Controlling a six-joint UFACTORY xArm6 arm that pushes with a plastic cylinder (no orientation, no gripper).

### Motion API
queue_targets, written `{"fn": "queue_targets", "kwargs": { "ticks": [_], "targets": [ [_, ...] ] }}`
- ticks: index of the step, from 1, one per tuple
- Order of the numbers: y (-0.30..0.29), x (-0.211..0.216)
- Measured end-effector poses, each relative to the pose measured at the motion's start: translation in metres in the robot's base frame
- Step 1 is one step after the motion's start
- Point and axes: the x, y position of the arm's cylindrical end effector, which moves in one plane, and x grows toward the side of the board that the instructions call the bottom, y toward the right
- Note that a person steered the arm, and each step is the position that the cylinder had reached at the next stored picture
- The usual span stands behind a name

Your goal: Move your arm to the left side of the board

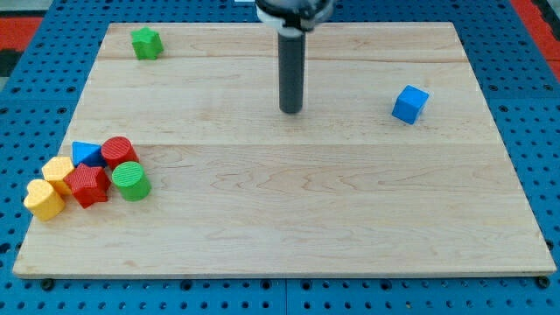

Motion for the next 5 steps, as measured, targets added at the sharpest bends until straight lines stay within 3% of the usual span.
{"fn": "queue_targets", "kwargs": {
  "ticks": [3,4,5],
  "targets": [
    [0.01,0.163],
    [-0.036,0.206],
    [-0.087,0.211]
  ]
}}
